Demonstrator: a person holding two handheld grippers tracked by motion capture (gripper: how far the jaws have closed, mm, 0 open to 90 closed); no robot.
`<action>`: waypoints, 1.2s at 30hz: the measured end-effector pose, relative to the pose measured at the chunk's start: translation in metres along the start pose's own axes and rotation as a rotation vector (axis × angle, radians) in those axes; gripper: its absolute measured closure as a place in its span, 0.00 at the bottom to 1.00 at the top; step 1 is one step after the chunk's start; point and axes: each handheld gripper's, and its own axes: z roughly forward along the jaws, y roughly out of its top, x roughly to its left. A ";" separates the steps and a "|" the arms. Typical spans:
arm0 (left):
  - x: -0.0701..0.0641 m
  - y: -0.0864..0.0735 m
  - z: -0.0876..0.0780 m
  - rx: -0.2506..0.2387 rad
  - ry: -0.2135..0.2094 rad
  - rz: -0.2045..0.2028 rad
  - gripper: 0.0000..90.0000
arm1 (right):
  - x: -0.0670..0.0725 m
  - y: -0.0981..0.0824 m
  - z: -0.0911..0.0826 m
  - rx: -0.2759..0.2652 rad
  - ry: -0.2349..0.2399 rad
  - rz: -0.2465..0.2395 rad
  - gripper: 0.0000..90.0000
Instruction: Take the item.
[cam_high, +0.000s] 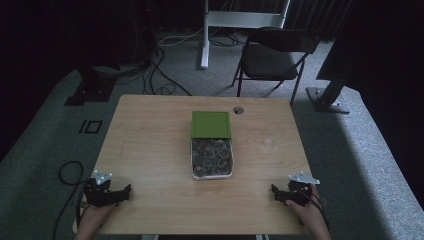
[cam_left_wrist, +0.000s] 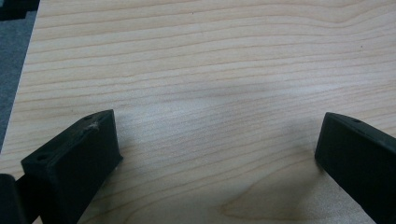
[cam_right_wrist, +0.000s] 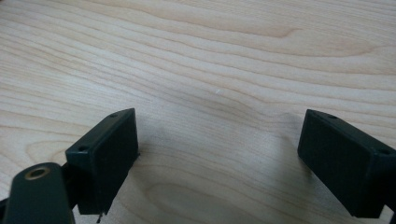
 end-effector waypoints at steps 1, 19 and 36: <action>0.000 0.000 0.000 0.000 -0.002 0.002 0.00 | 0.000 0.000 0.000 0.000 0.000 0.000 0.14; 0.001 0.000 0.000 0.000 -0.002 0.002 0.00 | -0.001 -0.001 -0.002 -0.007 0.035 0.005 0.14; 0.001 0.000 0.000 0.000 -0.001 0.002 0.00 | 0.004 0.015 -0.007 -0.022 0.024 -0.014 0.14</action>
